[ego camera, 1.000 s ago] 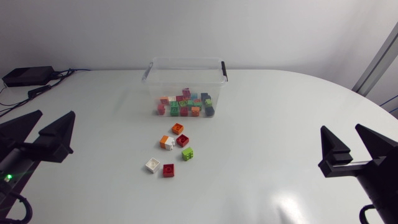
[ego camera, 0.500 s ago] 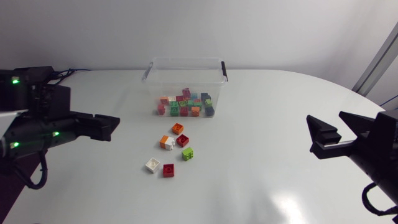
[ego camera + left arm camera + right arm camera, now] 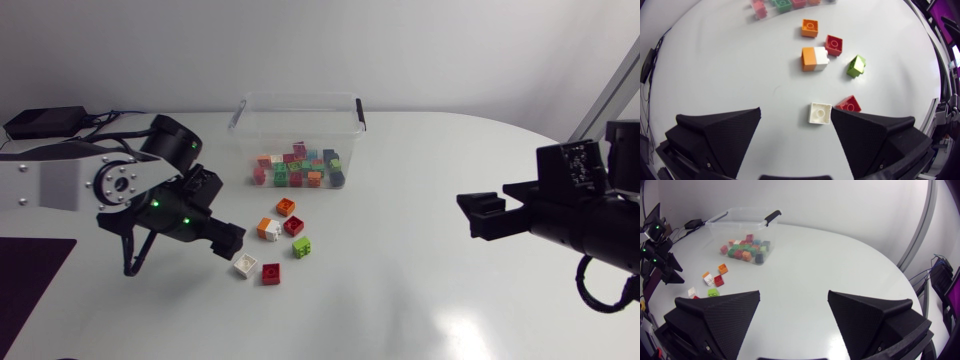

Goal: Place the duplo bricks in the container

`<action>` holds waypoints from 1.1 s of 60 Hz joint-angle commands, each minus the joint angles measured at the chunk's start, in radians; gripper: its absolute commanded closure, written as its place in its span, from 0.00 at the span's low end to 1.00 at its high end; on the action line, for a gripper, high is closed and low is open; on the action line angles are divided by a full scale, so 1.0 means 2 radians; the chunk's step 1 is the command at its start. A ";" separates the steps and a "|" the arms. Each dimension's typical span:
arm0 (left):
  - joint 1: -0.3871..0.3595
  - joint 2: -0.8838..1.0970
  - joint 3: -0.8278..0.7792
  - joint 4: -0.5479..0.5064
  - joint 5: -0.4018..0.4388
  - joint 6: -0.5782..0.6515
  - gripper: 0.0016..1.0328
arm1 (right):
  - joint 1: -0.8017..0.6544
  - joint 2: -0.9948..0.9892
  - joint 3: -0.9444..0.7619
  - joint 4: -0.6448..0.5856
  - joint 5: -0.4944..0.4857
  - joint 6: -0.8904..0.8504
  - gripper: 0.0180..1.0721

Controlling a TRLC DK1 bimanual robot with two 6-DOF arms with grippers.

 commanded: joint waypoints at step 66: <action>-0.048 0.152 0.070 -0.037 -0.019 0.026 0.42 | 0.140 0.276 0.133 -0.053 0.026 -0.038 0.05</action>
